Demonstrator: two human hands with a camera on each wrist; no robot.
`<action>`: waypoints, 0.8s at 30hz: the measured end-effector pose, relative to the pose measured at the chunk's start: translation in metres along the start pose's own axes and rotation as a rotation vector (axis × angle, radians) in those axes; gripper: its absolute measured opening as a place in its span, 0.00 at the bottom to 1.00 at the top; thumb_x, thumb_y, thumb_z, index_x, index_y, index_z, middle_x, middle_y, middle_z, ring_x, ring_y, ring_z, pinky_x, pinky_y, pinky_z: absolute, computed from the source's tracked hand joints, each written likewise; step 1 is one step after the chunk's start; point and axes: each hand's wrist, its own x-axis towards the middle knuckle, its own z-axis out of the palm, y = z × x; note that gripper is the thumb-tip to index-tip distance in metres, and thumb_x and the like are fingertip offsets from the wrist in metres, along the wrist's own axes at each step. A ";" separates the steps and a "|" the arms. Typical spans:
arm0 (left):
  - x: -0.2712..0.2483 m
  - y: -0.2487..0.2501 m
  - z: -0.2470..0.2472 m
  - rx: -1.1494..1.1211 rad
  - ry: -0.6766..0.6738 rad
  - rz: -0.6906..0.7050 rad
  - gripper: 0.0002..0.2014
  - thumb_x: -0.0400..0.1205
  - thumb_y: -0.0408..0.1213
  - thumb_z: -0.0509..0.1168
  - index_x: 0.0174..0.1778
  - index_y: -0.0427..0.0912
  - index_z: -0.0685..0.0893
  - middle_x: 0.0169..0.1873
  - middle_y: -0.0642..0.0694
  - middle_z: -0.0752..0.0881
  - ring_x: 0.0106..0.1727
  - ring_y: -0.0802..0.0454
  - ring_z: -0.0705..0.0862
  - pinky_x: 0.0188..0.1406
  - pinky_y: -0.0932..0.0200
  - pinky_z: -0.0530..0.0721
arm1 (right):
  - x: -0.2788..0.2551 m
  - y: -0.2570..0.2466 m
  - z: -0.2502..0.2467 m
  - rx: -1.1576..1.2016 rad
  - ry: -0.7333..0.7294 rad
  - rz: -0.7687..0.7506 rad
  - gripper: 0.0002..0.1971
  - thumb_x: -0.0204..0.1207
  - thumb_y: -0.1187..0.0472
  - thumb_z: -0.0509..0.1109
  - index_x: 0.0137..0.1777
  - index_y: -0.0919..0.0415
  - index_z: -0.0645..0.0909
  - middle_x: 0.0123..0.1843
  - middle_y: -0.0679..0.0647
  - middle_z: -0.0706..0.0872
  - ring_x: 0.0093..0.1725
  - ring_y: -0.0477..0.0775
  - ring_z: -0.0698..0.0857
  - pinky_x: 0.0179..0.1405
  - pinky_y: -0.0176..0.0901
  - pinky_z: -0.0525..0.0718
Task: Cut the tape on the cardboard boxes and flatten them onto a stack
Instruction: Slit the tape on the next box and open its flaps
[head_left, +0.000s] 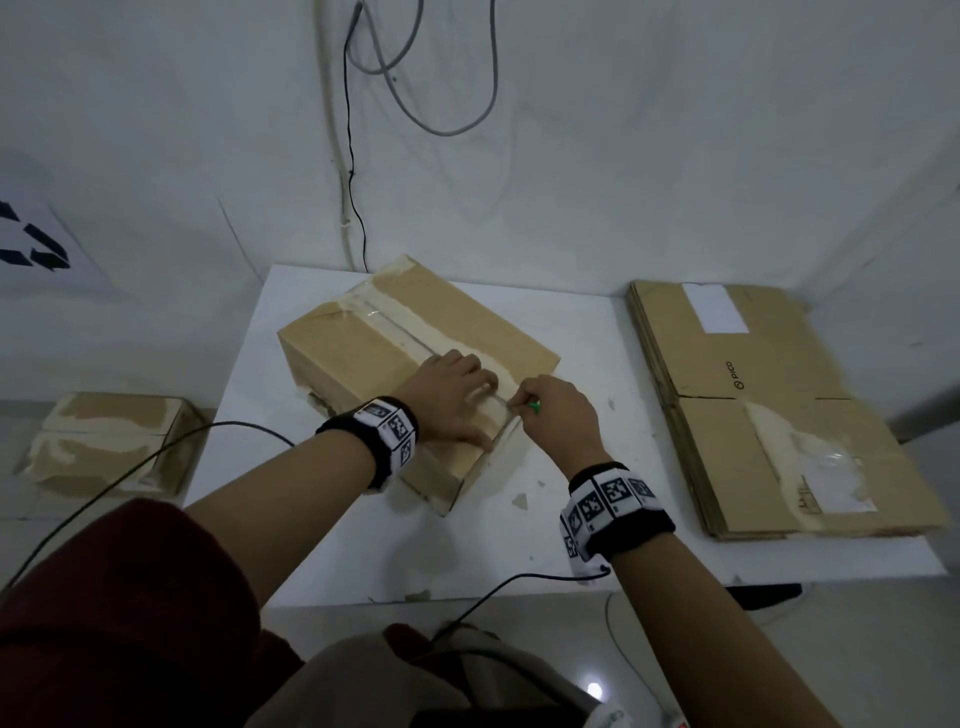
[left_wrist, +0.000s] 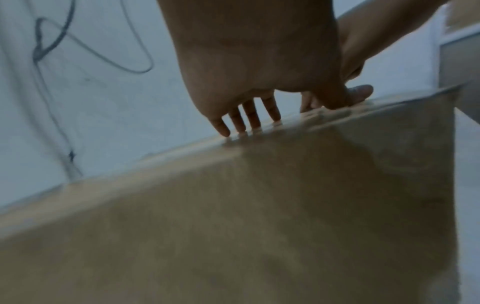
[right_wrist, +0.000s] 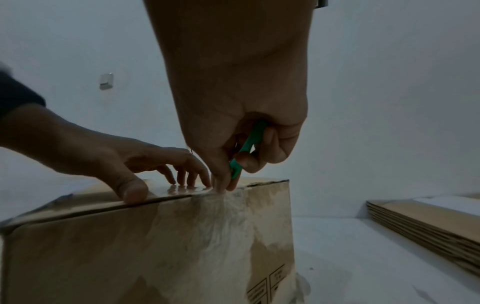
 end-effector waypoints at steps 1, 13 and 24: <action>0.004 0.003 -0.002 0.002 -0.017 -0.010 0.42 0.61 0.75 0.66 0.65 0.51 0.75 0.58 0.52 0.75 0.61 0.49 0.70 0.63 0.52 0.68 | 0.000 0.001 0.001 0.018 0.004 0.007 0.09 0.76 0.65 0.68 0.44 0.49 0.87 0.52 0.43 0.87 0.52 0.49 0.84 0.43 0.41 0.78; 0.023 0.028 -0.008 -0.004 -0.177 -0.176 0.38 0.61 0.66 0.75 0.64 0.54 0.75 0.62 0.47 0.68 0.65 0.44 0.65 0.66 0.45 0.63 | 0.005 0.023 -0.008 0.244 -0.062 -0.002 0.10 0.74 0.64 0.74 0.38 0.46 0.88 0.41 0.40 0.87 0.48 0.43 0.85 0.50 0.47 0.85; 0.028 0.036 -0.007 -0.039 -0.220 -0.170 0.36 0.62 0.61 0.77 0.63 0.55 0.74 0.59 0.54 0.76 0.65 0.46 0.66 0.61 0.46 0.62 | -0.024 0.040 0.002 0.119 0.274 -0.166 0.08 0.75 0.62 0.72 0.42 0.46 0.84 0.45 0.40 0.86 0.47 0.39 0.83 0.37 0.31 0.79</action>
